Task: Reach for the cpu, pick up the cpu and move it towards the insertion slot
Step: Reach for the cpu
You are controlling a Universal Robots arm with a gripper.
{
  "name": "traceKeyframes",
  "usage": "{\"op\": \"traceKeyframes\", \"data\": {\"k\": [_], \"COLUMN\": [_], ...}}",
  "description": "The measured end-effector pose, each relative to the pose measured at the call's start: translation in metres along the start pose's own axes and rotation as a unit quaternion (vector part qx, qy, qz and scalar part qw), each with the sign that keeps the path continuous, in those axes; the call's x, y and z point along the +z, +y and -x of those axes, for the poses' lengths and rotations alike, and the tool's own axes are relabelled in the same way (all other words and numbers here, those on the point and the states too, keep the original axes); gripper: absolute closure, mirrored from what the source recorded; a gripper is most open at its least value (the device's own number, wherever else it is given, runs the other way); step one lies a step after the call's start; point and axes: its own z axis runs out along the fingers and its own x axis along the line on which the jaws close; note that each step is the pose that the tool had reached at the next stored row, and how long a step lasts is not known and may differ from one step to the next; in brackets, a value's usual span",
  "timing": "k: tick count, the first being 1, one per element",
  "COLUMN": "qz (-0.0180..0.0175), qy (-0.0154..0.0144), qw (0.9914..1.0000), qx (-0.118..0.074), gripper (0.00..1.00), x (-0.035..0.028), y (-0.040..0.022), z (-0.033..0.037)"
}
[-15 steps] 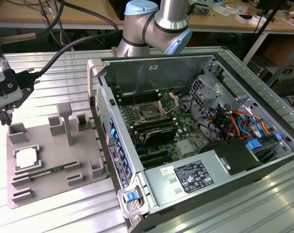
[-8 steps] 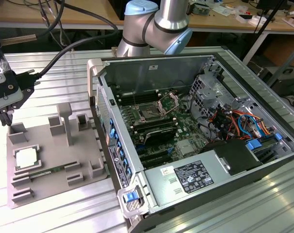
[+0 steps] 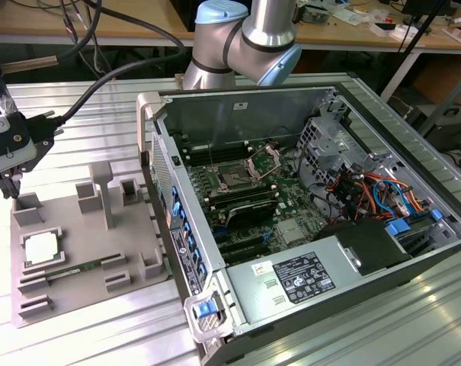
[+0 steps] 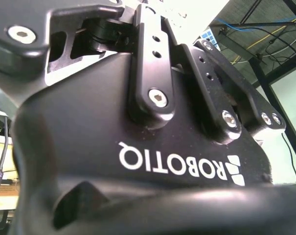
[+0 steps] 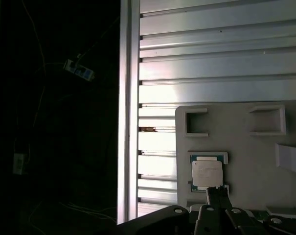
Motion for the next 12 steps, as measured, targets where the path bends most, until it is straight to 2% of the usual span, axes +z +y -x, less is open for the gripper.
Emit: {"op": "traceKeyframes", "data": {"k": [12], "qz": [0.0], "qy": [0.0], "qw": [1.0], "qx": [0.0], "gripper": [0.89], "x": [0.0028], "y": [-0.0001], "z": [0.0]}}
